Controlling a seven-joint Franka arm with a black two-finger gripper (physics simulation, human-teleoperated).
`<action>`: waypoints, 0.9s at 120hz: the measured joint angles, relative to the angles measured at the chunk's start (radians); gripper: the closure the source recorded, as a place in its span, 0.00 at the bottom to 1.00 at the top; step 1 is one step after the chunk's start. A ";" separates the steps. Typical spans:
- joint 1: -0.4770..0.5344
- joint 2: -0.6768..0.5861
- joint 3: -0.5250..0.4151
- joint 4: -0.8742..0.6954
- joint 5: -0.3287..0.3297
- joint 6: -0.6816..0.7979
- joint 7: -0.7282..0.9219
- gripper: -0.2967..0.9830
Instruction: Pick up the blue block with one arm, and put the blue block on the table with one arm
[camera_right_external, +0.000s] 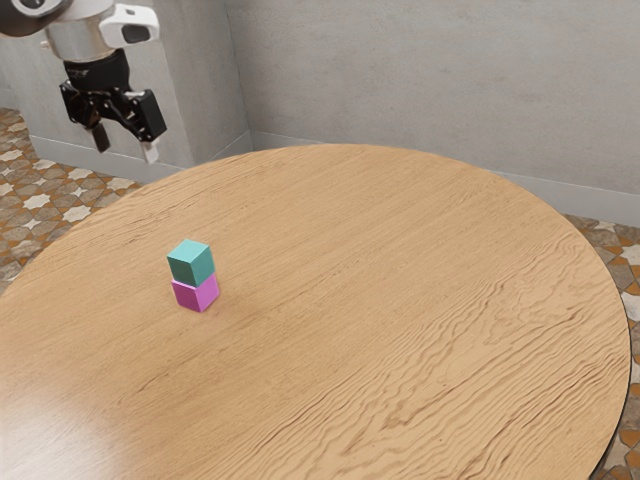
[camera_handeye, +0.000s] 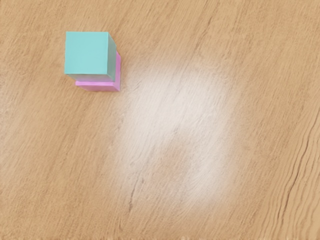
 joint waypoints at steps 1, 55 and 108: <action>-0.001 -0.001 0.001 -0.001 0.001 0.000 0.000 0.23; 0.095 0.048 -0.004 -0.271 0.010 0.226 -0.089 0.23; 0.138 0.210 -0.006 -0.373 0.011 0.603 -0.168 0.23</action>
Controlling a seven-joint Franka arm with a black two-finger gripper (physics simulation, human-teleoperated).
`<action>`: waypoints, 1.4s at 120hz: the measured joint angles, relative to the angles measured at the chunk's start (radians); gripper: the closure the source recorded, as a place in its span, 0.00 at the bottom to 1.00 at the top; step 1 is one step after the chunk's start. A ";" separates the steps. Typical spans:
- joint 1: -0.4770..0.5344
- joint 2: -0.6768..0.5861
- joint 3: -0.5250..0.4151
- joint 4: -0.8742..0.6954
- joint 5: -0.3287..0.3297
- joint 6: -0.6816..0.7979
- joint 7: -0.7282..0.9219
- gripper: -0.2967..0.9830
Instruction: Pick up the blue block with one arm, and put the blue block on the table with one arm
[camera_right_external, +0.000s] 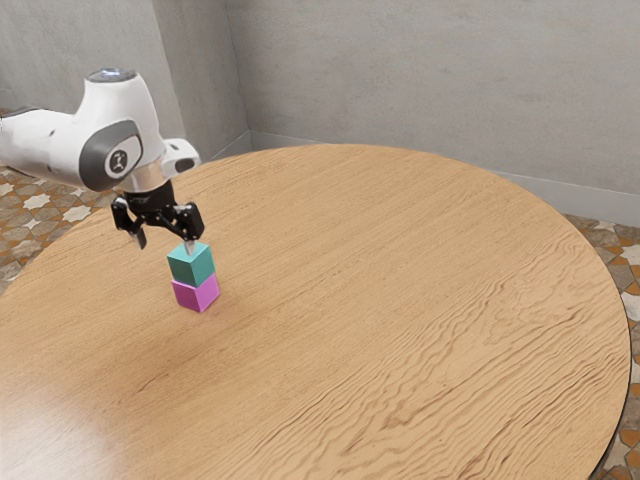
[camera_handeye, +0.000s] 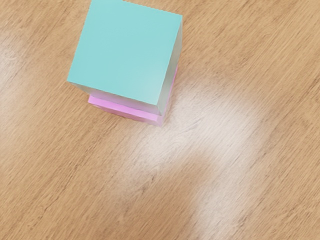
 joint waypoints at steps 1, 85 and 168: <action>0.001 0.002 0.000 0.000 0.000 0.004 0.001 0.23; 0.068 0.265 -0.003 0.126 -0.076 0.191 0.194 0.23; 0.103 0.415 -0.004 0.252 -0.146 0.205 0.337 0.23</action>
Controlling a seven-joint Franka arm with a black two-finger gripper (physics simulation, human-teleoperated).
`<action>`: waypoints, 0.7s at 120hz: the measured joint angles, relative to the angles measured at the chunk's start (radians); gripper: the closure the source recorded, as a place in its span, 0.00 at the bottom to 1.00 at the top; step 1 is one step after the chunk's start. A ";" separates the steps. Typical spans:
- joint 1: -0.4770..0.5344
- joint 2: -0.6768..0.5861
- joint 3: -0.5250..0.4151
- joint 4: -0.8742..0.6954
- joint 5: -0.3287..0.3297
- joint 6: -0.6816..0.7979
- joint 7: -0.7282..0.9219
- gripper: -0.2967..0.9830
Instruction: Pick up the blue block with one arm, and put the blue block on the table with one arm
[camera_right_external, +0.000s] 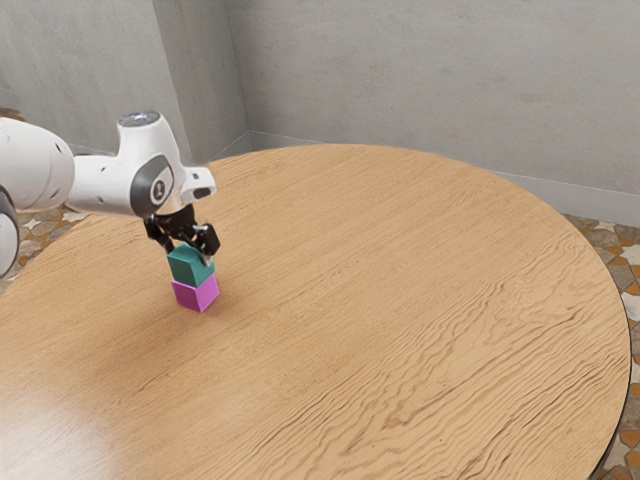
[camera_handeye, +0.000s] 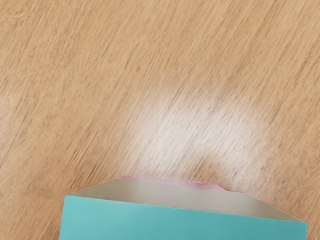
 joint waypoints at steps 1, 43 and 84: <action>0.000 0.001 0.000 0.000 -0.002 0.000 0.001 0.23; 0.001 0.003 0.000 -0.011 -0.049 0.000 0.034 0.37; -0.030 0.001 0.000 0.071 -0.014 0.001 0.022 0.48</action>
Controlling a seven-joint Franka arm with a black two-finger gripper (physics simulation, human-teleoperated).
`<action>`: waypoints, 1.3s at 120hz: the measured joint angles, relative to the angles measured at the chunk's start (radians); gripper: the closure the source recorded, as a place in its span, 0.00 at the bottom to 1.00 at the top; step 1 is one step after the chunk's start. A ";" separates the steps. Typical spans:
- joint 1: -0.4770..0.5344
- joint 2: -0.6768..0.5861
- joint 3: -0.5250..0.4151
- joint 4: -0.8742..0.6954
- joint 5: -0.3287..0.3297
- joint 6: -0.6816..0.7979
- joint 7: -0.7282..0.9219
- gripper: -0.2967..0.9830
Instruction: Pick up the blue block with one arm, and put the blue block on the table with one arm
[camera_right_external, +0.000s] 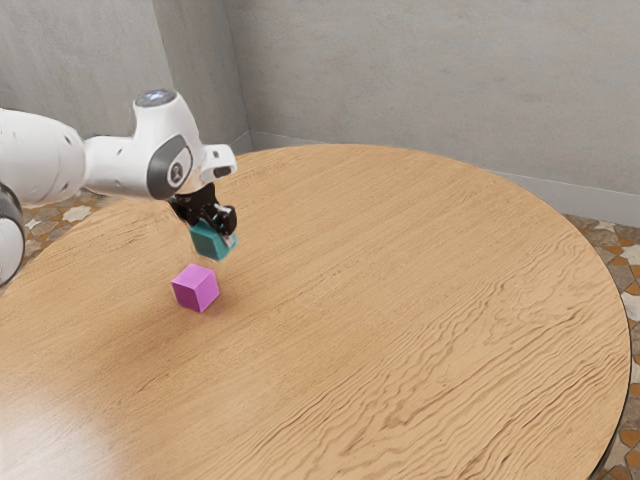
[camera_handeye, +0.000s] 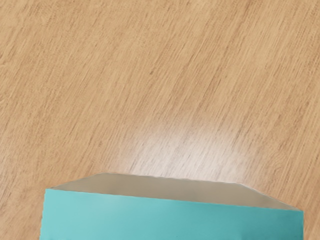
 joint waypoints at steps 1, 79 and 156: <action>-0.003 0.001 -0.002 0.004 0.001 0.000 -0.001 0.48; -0.102 0.178 -0.124 0.079 0.016 0.000 -0.203 0.47; -0.120 -0.536 -0.048 -0.155 0.033 -0.300 -0.221 0.25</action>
